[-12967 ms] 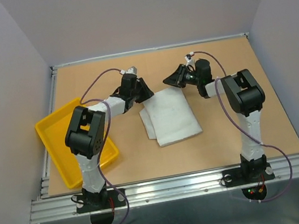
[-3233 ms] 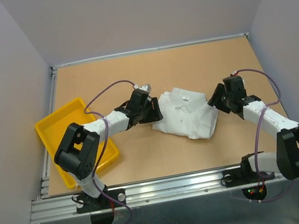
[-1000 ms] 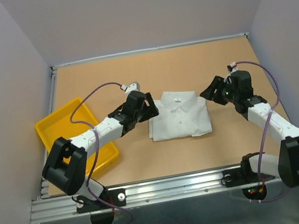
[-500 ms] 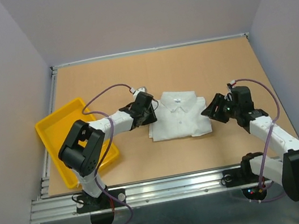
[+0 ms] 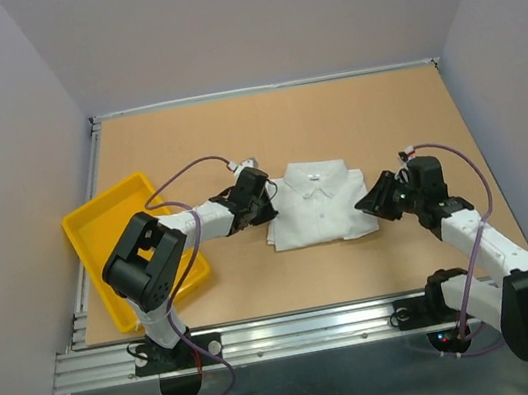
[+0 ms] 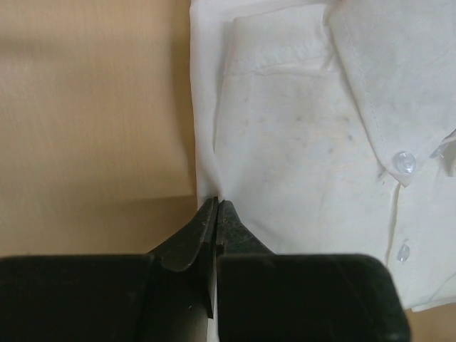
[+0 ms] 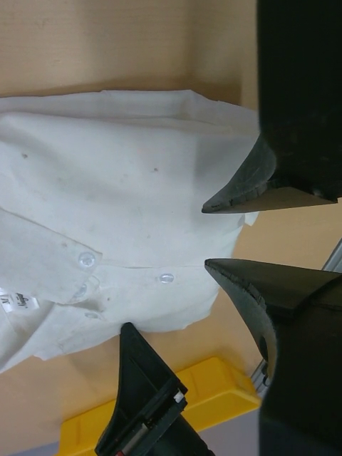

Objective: Fold and stack the long sleeve shirts
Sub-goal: Fold the shirt

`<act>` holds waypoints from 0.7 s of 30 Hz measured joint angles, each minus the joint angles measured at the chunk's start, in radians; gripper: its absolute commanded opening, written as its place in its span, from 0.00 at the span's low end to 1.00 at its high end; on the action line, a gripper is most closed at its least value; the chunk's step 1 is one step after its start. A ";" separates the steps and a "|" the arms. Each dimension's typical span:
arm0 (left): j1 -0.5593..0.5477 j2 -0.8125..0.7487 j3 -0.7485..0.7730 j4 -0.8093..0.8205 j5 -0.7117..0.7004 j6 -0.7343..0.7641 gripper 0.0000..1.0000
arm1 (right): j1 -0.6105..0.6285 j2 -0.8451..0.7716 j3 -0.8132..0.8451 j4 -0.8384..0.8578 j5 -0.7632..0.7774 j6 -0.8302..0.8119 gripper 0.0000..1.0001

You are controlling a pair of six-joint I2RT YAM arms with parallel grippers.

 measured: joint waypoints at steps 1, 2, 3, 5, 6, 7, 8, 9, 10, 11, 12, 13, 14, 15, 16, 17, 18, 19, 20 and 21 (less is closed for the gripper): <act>0.000 -0.002 -0.006 0.010 0.006 -0.007 0.06 | 0.002 0.006 -0.002 0.006 -0.001 0.004 0.37; 0.000 -0.004 -0.011 0.016 0.010 -0.013 0.06 | 0.002 0.011 -0.004 0.009 -0.001 0.005 0.34; 0.000 -0.005 -0.014 0.020 0.012 -0.017 0.06 | 0.002 0.020 -0.013 0.020 0.000 0.013 0.32; 0.000 -0.005 -0.021 0.032 0.015 -0.031 0.06 | 0.002 0.035 -0.047 0.039 0.018 0.026 0.28; 0.001 -0.005 -0.023 0.036 0.017 -0.034 0.05 | 0.002 0.039 -0.064 0.043 0.028 0.033 0.27; 0.003 -0.005 -0.027 0.044 0.019 -0.040 0.05 | 0.002 0.039 -0.095 0.052 0.052 0.042 0.26; 0.006 -0.005 -0.033 0.053 0.021 -0.047 0.05 | 0.002 0.037 -0.124 0.056 0.074 0.053 0.25; 0.008 -0.007 -0.040 0.064 0.025 -0.056 0.05 | 0.002 0.036 -0.155 0.055 0.097 0.075 0.24; 0.012 -0.007 -0.043 0.069 0.028 -0.059 0.05 | 0.002 0.034 -0.173 0.057 0.113 0.088 0.23; 0.015 -0.008 -0.049 0.079 0.031 -0.066 0.05 | 0.000 0.026 -0.191 0.068 0.128 0.103 0.23; 0.021 -0.010 -0.057 0.090 0.036 -0.073 0.05 | 0.001 -0.002 -0.211 0.080 0.147 0.125 0.23; 0.023 -0.011 -0.063 0.098 0.039 -0.078 0.05 | 0.002 -0.022 -0.224 0.086 0.159 0.139 0.23; 0.027 -0.013 -0.069 0.107 0.044 -0.084 0.06 | 0.002 -0.040 -0.235 0.088 0.166 0.153 0.23; 0.029 -0.015 -0.076 0.116 0.047 -0.091 0.07 | 0.002 -0.063 -0.248 0.089 0.175 0.171 0.23; 0.029 -0.017 -0.079 0.119 0.049 -0.092 0.07 | 0.002 -0.078 -0.253 0.088 0.180 0.180 0.24; 0.031 -0.020 -0.084 0.124 0.050 -0.096 0.09 | 0.002 -0.099 -0.258 0.084 0.187 0.185 0.24; 0.032 -0.023 -0.087 0.126 0.051 -0.098 0.10 | 0.002 -0.121 -0.258 0.074 0.195 0.189 0.25; 0.033 -0.025 -0.089 0.126 0.052 -0.099 0.14 | 0.002 -0.147 -0.258 0.070 0.200 0.188 0.26; 0.033 -0.034 -0.095 0.122 0.052 -0.099 0.18 | 0.002 -0.158 -0.258 0.070 0.201 0.187 0.27; 0.033 -0.042 -0.100 0.118 0.052 -0.100 0.22 | 0.002 -0.168 -0.254 0.066 0.199 0.177 0.29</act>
